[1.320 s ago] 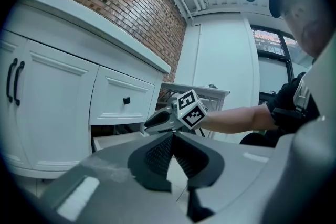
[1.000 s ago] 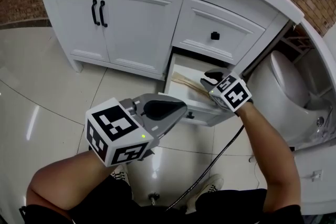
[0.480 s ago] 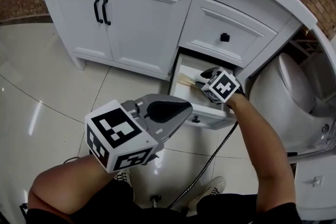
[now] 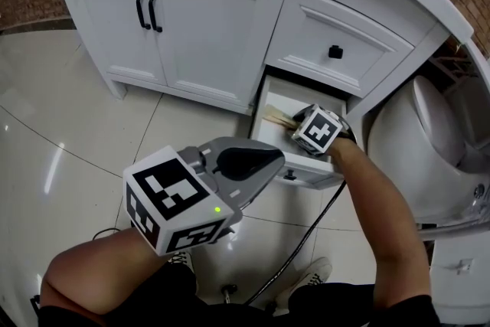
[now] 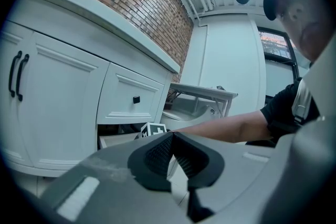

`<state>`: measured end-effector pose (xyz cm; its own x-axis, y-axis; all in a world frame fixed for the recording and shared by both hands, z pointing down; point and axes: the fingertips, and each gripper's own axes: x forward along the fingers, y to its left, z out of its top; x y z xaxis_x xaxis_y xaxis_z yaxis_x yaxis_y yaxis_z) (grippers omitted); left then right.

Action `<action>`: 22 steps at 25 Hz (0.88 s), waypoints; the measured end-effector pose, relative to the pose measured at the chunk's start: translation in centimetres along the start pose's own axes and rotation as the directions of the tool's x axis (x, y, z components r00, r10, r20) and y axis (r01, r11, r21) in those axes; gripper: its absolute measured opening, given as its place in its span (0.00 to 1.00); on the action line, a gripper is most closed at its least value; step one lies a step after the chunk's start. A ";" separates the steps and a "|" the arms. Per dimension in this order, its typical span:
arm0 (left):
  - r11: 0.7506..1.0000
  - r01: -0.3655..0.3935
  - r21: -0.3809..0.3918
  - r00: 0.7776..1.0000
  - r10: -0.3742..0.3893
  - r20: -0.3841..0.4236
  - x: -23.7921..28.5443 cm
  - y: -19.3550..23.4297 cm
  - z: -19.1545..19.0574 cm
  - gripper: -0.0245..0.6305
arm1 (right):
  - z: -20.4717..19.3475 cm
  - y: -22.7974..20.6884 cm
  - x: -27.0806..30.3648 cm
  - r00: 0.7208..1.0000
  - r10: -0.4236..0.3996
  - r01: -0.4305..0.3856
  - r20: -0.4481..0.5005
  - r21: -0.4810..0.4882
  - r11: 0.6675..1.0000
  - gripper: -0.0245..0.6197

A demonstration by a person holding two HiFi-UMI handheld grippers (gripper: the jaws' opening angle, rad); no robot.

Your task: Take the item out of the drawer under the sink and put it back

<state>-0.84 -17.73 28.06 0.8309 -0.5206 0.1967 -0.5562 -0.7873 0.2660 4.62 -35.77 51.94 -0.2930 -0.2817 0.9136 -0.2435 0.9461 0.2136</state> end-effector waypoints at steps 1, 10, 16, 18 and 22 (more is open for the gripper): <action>1.000 0.000 -0.001 1.000 0.000 0.000 0.0 0.0 0.0 0.05 | -0.4 -0.2 0.1 1.000 -0.003 0.003 -0.009 0.009 1.000 0.27; 1.000 0.005 0.005 1.000 -0.005 -0.001 0.1 -0.1 0.0 0.05 | 0.4 0.4 0.0 1.000 -0.014 0.015 0.020 -0.024 1.000 0.16; 1.000 0.005 0.020 1.000 -0.005 0.003 0.0 -0.5 0.3 0.05 | 0.6 -0.2 -1.3 0.998 -0.062 0.062 0.029 -0.006 0.998 0.14; 1.000 0.000 0.025 1.000 0.000 0.007 -0.2 -0.6 0.4 0.05 | 0.6 -0.3 -2.1 0.997 -0.076 0.076 0.033 0.002 0.997 0.14; 0.999 -0.008 0.033 1.000 0.007 0.015 -0.5 -1.0 0.6 0.05 | 1.0 -0.6 -4.0 0.993 -0.109 0.109 0.049 0.006 0.994 0.14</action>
<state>-0.73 -16.91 27.09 0.8269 -0.5312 0.1848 -0.5619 -0.7937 0.2330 4.97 -35.37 47.80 -0.3092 -0.3910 0.8669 -0.2799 0.9086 0.3100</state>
